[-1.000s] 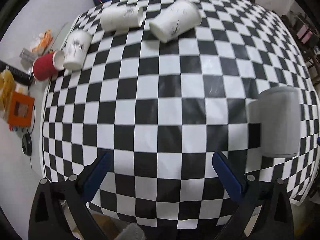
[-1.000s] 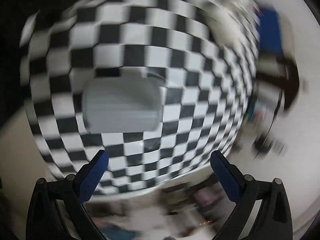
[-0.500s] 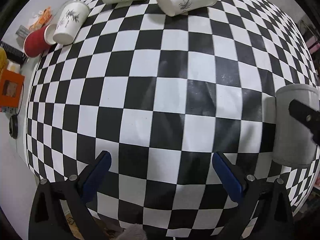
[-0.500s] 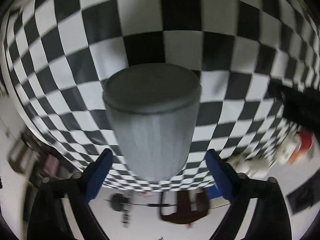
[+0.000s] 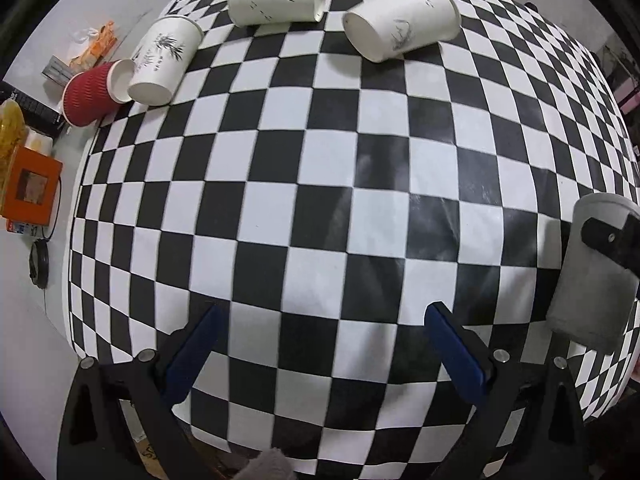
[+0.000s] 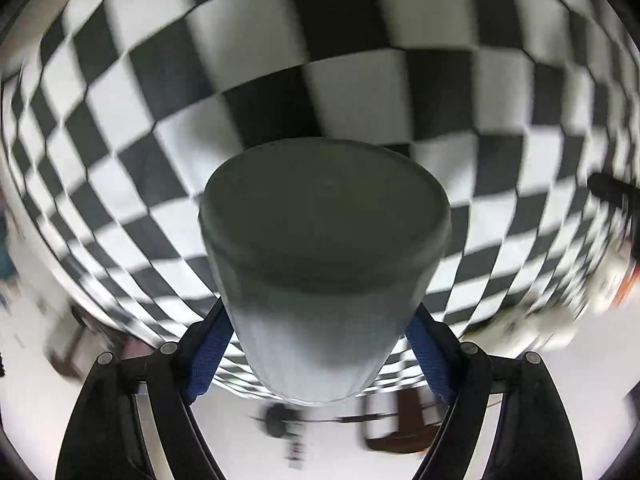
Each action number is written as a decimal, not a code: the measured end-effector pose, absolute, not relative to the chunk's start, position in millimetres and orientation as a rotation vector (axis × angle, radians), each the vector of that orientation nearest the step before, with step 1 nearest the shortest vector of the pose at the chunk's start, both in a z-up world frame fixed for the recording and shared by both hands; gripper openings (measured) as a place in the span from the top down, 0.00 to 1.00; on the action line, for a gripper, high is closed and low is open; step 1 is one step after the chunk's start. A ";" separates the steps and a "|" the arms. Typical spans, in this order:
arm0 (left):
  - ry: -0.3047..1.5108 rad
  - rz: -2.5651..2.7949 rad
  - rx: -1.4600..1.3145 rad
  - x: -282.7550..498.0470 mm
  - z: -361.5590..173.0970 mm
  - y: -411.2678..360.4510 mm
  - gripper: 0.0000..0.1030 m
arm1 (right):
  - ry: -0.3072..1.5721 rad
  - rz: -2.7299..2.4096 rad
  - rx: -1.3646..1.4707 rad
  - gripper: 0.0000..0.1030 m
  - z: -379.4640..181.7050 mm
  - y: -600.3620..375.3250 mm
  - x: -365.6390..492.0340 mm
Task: Flip cup upside down
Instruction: 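Roll the right tool to turn the mug rim-down and carry it over the table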
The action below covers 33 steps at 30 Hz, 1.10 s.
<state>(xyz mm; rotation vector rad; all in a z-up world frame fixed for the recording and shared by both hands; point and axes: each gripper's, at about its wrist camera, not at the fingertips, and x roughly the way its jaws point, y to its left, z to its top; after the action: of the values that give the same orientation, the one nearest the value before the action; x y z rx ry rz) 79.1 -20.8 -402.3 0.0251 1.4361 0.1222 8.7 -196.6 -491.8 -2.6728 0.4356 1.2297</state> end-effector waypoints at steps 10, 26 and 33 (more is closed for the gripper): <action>1.388 0.129 0.042 94.6 -381.8 1.7 0.00 | 1.038 1.012 -2.100 0.19 -457.7 -128.4 66.5; 1.363 0.107 0.052 109.7 -367.5 4.3 0.00 | 1.721 0.450 -0.585 0.19 -441.7 -146.4 197.7; 1.382 0.085 0.058 111.0 -373.9 -1.5 0.00 | 1.808 0.398 -0.438 0.18 -460.7 -161.2 194.7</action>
<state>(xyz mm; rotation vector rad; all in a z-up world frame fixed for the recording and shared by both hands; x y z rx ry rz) 111.0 -1.5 -373.9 0.0581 1.3819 0.0855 194.7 -161.2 -460.7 -0.4377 1.8083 0.3982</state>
